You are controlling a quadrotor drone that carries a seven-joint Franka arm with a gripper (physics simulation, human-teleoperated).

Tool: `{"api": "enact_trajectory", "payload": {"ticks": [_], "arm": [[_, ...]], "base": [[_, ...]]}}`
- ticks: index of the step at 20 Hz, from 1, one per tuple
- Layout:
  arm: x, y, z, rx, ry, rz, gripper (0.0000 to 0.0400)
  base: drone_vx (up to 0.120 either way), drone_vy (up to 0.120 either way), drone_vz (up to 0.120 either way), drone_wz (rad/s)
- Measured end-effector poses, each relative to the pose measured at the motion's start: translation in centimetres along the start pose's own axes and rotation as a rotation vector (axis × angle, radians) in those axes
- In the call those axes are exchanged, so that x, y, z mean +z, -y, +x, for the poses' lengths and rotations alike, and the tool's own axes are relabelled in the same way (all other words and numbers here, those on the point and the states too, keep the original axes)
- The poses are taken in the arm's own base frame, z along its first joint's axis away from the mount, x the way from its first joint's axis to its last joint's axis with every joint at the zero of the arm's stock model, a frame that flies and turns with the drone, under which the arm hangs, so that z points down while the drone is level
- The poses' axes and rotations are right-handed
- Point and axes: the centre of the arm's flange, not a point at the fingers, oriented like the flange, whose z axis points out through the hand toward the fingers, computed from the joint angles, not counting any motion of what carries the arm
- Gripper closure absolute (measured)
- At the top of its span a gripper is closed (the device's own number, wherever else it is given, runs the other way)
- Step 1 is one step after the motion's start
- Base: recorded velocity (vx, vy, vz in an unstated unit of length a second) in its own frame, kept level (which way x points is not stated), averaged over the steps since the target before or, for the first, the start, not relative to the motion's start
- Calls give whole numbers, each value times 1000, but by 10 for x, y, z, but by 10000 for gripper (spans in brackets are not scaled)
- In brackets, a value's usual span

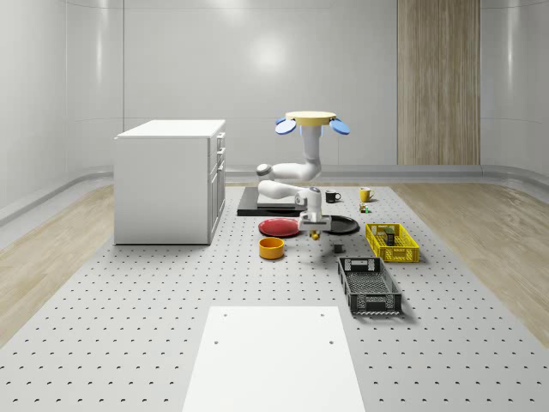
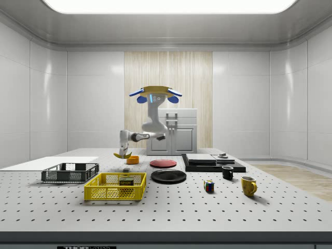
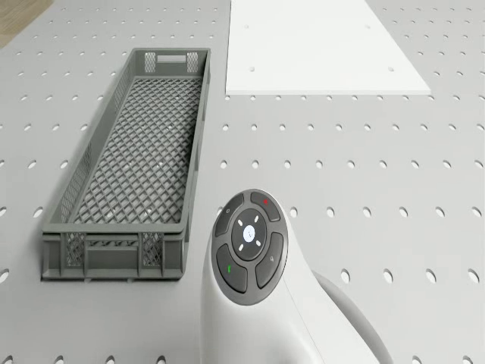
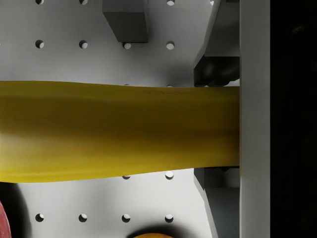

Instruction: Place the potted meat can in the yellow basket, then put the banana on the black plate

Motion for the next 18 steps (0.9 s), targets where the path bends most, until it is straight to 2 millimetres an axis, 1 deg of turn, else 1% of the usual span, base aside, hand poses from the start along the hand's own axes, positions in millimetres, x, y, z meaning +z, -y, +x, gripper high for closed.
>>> {"api": "enact_trajectory", "payload": {"ticks": [3, 7, 8, 18], "arm": [[-4, 0, 0, -1, 0, 0, 199], [-6, 0, 0, -1, 0, 0, 199], [-6, 0, 0, -2, 0, 0, 199], [-7, 0, 0, -2, 0, 0, 199]], "base": [[-120, 120, 0, 0], [-120, 120, 120, 0], [-120, 120, 40, 0], [-120, 120, 0, 0]]}}
